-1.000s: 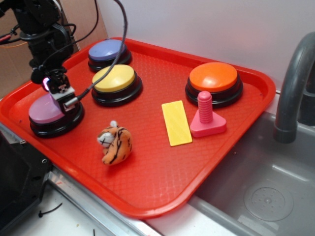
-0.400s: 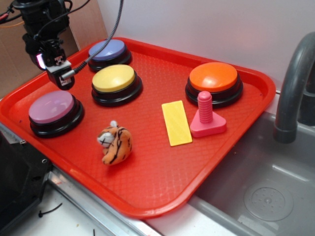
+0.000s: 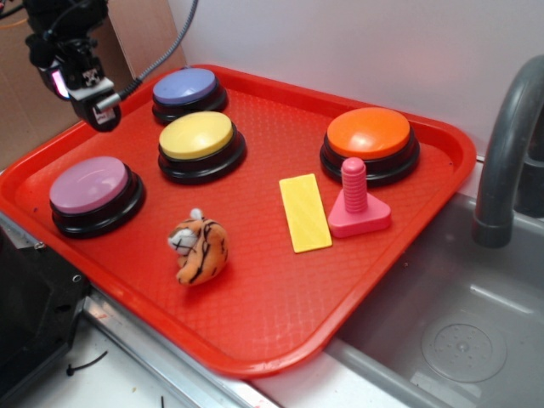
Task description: Push the pink button.
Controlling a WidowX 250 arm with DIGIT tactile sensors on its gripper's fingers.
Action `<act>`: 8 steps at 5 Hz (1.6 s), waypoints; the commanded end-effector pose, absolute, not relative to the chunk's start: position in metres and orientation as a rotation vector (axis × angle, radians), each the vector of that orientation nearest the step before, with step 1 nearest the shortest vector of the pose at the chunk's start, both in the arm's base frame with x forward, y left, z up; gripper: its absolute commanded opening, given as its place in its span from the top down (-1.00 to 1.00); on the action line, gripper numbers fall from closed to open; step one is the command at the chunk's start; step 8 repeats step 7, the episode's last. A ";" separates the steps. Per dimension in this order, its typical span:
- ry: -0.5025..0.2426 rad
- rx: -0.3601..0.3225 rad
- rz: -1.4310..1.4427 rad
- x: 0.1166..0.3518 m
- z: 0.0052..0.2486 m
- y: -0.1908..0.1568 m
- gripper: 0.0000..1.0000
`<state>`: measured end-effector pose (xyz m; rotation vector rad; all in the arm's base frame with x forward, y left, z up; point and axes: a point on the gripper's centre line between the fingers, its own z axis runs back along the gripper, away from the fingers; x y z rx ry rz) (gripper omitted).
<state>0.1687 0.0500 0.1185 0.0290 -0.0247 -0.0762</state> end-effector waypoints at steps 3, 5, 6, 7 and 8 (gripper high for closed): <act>-0.104 0.013 -0.041 0.172 0.174 0.055 -1.00; -0.108 0.018 -0.049 0.173 0.184 0.051 -1.00; -0.131 0.006 -0.052 0.173 0.197 0.047 -1.00; -0.152 0.006 -0.051 0.171 0.203 0.045 -1.00; -0.152 0.006 -0.051 0.171 0.203 0.045 -1.00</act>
